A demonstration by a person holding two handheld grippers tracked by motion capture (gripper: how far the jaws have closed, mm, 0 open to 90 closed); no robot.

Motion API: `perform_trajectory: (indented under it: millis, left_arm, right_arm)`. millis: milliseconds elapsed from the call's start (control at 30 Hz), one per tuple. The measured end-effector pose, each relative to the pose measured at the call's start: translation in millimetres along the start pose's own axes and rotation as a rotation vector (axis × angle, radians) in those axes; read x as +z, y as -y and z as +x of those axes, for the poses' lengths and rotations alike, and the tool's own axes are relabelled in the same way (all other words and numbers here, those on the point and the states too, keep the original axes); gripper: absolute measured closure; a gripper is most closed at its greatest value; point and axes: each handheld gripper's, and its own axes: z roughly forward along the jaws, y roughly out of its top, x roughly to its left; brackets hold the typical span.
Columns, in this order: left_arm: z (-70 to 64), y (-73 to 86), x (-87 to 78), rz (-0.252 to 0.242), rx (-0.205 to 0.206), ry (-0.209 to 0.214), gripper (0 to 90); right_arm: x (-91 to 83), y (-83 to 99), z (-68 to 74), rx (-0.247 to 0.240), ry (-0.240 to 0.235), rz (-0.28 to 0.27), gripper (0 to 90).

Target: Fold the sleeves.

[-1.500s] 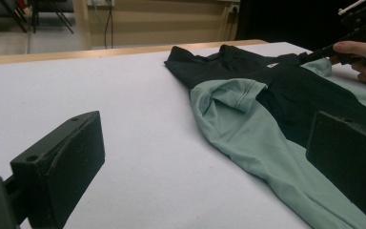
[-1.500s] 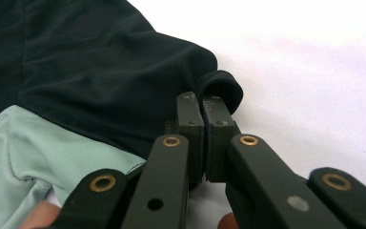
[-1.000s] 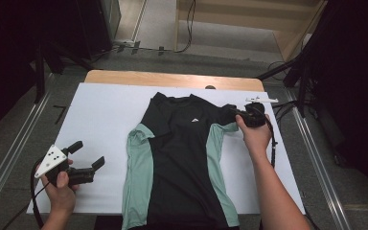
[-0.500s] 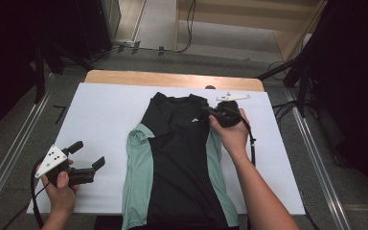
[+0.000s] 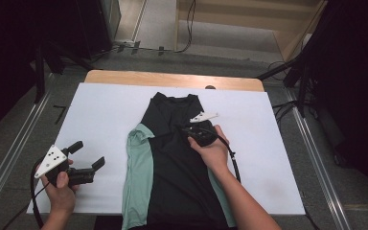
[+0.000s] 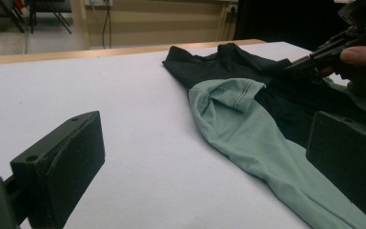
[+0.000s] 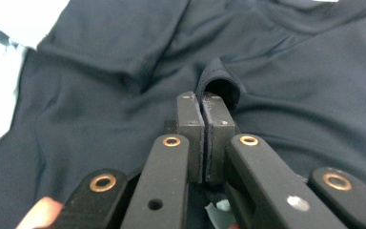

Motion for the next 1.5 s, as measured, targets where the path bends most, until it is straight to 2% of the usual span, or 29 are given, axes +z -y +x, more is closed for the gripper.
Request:
perform_trajectory:
  millis: [33,67,100,133,167,267,300,333,367,433,467,500,533,567,600,633,667,700,767,833,867,900,1000,1267,1400,1433,1500]
  left_arm:
    - [0.0,-0.1,-0.1,0.004,0.004,-0.001,0.0]
    - [-0.1,-0.1,0.0,0.003,0.003,-0.001,0.0]
    - [-0.3,-0.2,0.0,0.005,0.004,-0.001,0.0]
    - [-0.5,-0.2,0.1,0.004,0.004,-0.001,0.0]
    - [-0.7,-0.1,0.3,0.005,0.006,-0.001,0.0]
    - [-0.8,0.0,0.7,0.005,0.005,-0.001,0.0]
    - [-1.2,0.0,0.9,0.005,0.006,0.0,0.0]
    - [-1.2,0.0,0.9,0.005,0.006,0.0,0.0]
    - [-1.6,-0.1,0.9,0.005,0.007,-0.001,0.0]
    - [-1.8,-0.2,0.8,0.004,0.007,-0.001,0.0]
    - [-2.0,-0.2,0.8,0.004,0.006,-0.001,0.0]
    - [-2.1,-0.3,0.7,0.003,0.006,-0.001,0.0]
    - [-2.1,-0.3,0.7,0.003,0.006,-0.001,0.0]
    - [-1.9,-0.3,0.8,0.003,0.007,-0.001,0.0]
    - [-1.8,-0.2,0.9,0.004,0.006,-0.001,0.0]
    - [-1.6,0.0,1.3,0.004,0.006,-0.003,0.0]
    - [-1.6,0.0,1.3,0.004,0.006,-0.003,0.0]
    - [-1.6,0.0,1.4,0.004,0.006,-0.002,0.0]
    - [-1.6,-0.1,1.5,0.005,0.007,-0.002,0.0]
    - [-1.3,0.0,1.1,0.005,0.005,-0.002,0.0]
    - [-1.3,0.0,1.1,0.005,0.005,-0.002,0.0]
    - [-1.1,0.2,1.4,0.004,0.004,-0.002,0.0]
    - [-2.1,0.2,2.1,0.007,0.008,0.0,0.0]
    - [-3.1,0.0,2.7,0.012,0.012,0.0,0.0]
    - [-4.1,-0.4,4.0,0.012,0.018,0.001,0.0]
    - [-6.3,-1.3,4.8,0.016,0.037,-0.011,0.0]
    - [-8.5,-2.9,5.8,0.012,0.041,-0.003,0.0]
  right_arm:
    - [0.1,1.1,-1.1,0.004,-0.021,0.0,84.5]
    - [-1.9,1.8,-4.6,0.015,-0.076,-0.005,76.4]
    - [-4.3,1.8,-5.2,0.017,-0.104,-0.011,73.1]
    - [-4.3,1.8,-5.2,0.017,-0.104,-0.011,73.1]
    - [-12.0,1.5,-2.3,-0.003,-0.147,-0.02,67.2]
    - [-19.0,0.7,1.0,-0.026,-0.159,-0.032,61.5]
    - [-29.7,-1.0,2.5,-0.033,-0.177,-0.066,58.8]
    - [-29.7,-1.0,2.5,-0.033,-0.177,-0.066,58.8]
    - [-40.0,-2.9,-1.2,-0.027,-0.159,-0.111,58.5]
    - [-43.4,-3.5,-3.7,-0.017,-0.143,-0.125,58.6]
    - [-47.3,-4.0,-7.8,-0.012,-0.121,-0.144,58.9]
    - [-54.1,-3.6,-19.1,0.01,-0.072,-0.17,65.3]
    - [-54.1,-3.6,-19.1,0.01,-0.072,-0.17,65.3]
    - [-56.6,-1.2,-29.7,0.045,-0.036,-0.177,71.4]
    - [-56.6,-1.2,-29.7,0.045,-0.036,-0.177,71.4]
    - [-55.5,3.3,-38.5,0.073,0.0,-0.158,77.1]
    - [-55.5,3.3,-38.5,0.073,0.0,-0.158,77.1]
    - [-51.6,9.4,-44.9,0.09,0.031,-0.128,78.6]
    - [-50.4,12.2,-46.5,0.104,0.036,-0.124,78.6]
    - [-47.0,24.7,-46.8,0.142,0.029,-0.101,78.8]
    - [-47.0,24.7,-46.8,0.142,0.029,-0.101,78.8]
    - [-44.1,32.6,-42.4,0.126,0.022,-0.072,81.1]
    - [-39.6,43.0,-37.9,0.124,0.017,-0.04,84.3]
    - [-37.0,58.7,-37.3,0.141,0.017,-0.027,88.1]
    - [-33.8,60.1,-36.3,0.13,0.025,-0.023,88.1]
    - [-34.3,59.2,-36.5,0.126,0.024,-0.024,88.1]
    - [-37.6,59.0,-37.5,0.136,0.015,-0.037,85.5]
